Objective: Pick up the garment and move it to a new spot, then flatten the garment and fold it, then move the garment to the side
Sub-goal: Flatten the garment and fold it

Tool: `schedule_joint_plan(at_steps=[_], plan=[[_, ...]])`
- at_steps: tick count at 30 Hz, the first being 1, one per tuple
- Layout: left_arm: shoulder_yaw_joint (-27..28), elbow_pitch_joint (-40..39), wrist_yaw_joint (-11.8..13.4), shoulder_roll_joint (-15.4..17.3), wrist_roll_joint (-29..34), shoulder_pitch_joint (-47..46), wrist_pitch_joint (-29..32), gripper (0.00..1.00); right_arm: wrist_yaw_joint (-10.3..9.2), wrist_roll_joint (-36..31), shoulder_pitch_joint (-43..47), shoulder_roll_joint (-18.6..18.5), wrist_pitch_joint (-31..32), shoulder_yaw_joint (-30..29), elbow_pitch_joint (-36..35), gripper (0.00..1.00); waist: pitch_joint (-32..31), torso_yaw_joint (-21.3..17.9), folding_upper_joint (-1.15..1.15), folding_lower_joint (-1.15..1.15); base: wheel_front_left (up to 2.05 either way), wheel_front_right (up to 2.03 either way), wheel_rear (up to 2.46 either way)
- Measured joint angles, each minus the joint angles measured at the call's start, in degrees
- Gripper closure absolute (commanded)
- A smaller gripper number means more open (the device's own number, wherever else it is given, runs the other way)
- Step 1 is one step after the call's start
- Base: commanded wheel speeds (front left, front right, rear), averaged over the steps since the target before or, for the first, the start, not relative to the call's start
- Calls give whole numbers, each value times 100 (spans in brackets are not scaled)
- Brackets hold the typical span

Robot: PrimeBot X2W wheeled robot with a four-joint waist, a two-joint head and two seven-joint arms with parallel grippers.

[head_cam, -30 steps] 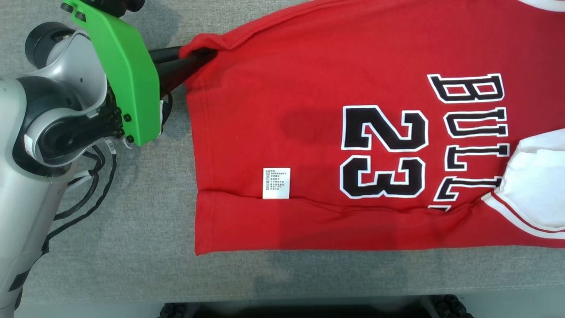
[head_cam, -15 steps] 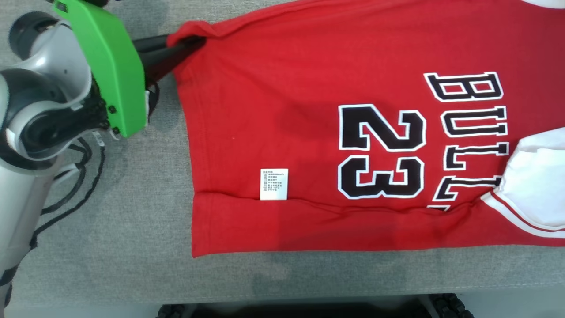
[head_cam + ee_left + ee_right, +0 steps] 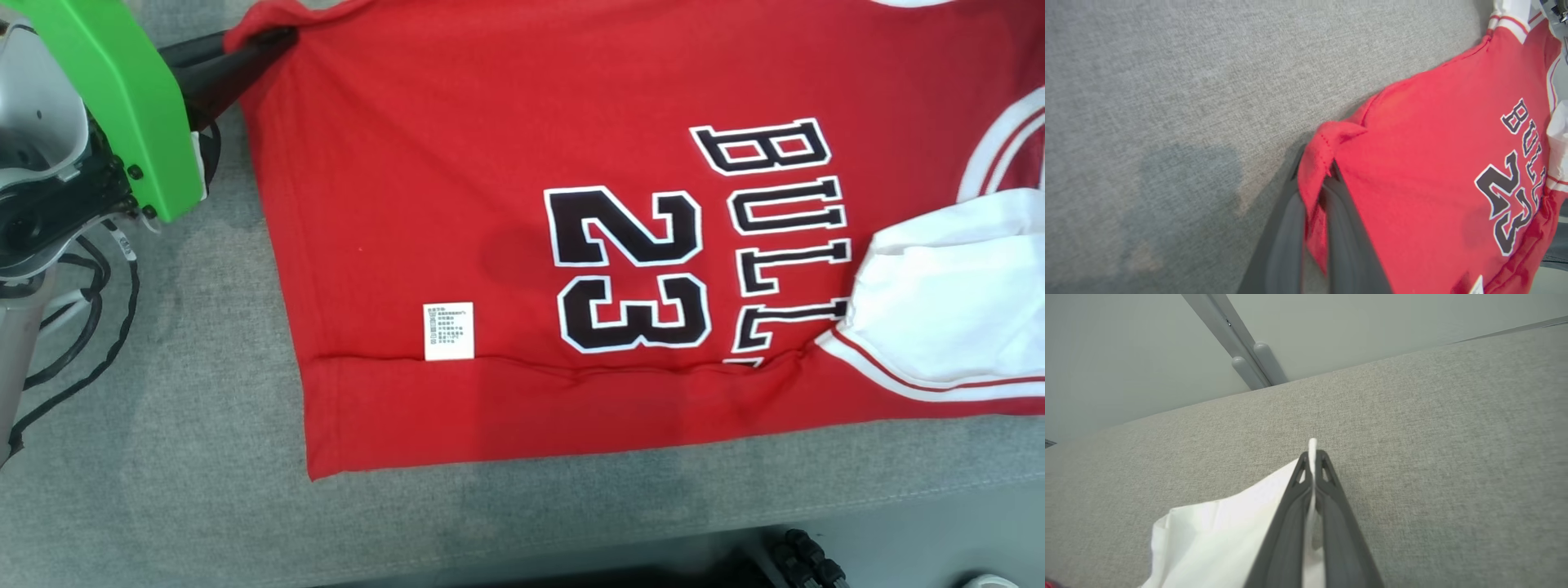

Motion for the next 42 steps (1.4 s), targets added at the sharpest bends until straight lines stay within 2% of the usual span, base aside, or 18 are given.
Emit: schedule_joint_plan(at_steps=[4,7,18,27,42], plan=[[9,56,0,4,0,33,-53,100,137,34,5,-2,-200,-90,-45,100,-102,-109,0,0,0,0,0],[-3,113,-4,7,2,93,-58,100,149,60,8,-4,-276,-115,-65,100,-178,-162,0,0,0,0,0],[0,235,-32,14,3,309,-261,100,390,177,350,70,-415,-4,-367,100,-358,-222,0,0,0,0,0],[31,274,-75,40,-11,629,-412,100,441,232,712,54,-470,90,-595,100,-552,-271,0,0,0,0,0],[116,18,-100,107,-69,1038,-699,100,492,506,1266,-211,-683,-78,-1080,100,-765,-369,0,0,0,0,0]])
